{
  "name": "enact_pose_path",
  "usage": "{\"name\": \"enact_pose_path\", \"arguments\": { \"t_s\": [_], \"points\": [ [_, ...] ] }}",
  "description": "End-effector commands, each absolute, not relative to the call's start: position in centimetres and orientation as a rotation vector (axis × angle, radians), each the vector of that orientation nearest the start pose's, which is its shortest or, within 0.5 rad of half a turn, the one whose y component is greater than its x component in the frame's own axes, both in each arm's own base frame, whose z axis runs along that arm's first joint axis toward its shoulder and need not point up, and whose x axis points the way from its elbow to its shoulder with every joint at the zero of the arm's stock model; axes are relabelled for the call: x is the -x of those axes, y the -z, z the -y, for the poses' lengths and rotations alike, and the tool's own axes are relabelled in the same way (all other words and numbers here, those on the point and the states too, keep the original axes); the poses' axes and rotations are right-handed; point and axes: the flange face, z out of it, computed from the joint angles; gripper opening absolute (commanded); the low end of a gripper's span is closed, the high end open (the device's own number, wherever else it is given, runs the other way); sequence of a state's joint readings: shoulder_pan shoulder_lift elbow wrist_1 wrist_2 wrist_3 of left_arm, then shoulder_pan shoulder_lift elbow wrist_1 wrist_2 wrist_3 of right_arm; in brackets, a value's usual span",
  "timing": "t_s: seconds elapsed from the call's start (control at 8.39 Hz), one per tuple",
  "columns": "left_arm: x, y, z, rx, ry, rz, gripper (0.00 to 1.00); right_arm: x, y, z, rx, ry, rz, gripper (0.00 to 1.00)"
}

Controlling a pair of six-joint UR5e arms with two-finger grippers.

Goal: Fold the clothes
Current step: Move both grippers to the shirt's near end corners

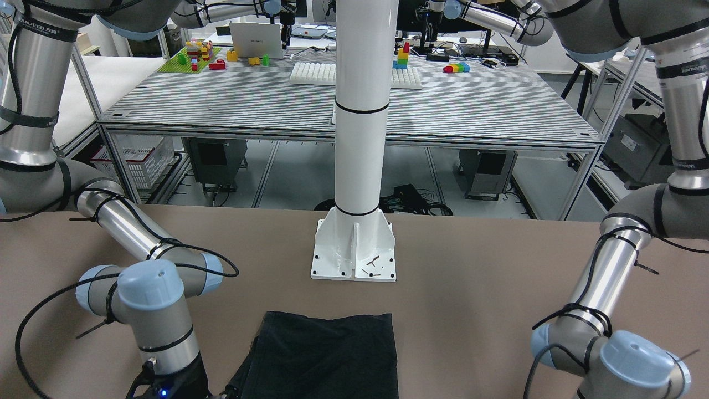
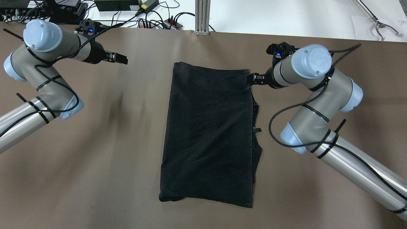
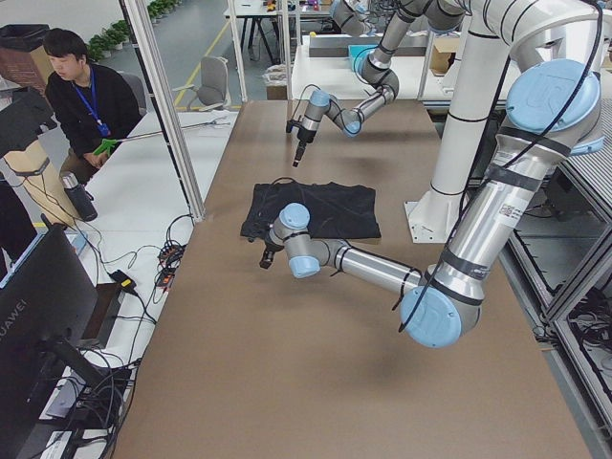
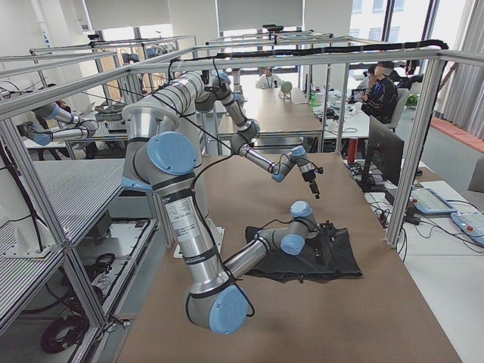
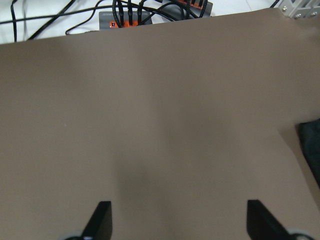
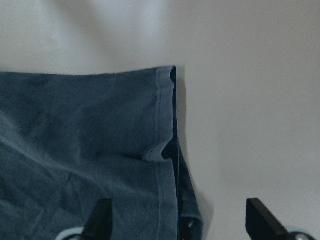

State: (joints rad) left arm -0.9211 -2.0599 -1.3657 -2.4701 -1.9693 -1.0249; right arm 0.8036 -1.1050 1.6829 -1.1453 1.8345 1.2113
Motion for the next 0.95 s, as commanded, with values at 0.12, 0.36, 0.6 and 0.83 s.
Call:
{"name": "enact_pose_path", "arguments": {
  "t_s": [0.12, 0.36, 0.6, 0.83],
  "points": [
    [-39.5, -36.7, 45.6, -0.270, 0.252, -1.324, 0.95, 42.6, -27.3, 44.3, -0.249, -0.561, 1.079, 0.94],
    [-43.5, -35.0, 36.6, -0.141, 0.353, -1.390, 0.95, 43.2, -24.5, 40.7, -0.242, -0.637, 1.158, 0.94],
    [-48.4, -34.1, 30.4, -0.033, 0.475, -1.420, 0.95, 43.0, -23.7, 40.4, -0.227, -0.725, 1.187, 0.93],
    [-52.0, -33.1, 25.7, -0.009, 0.535, -1.441, 0.95, 43.0, -23.7, 40.3, -0.233, -0.729, 1.188, 0.94]
  ]
}}
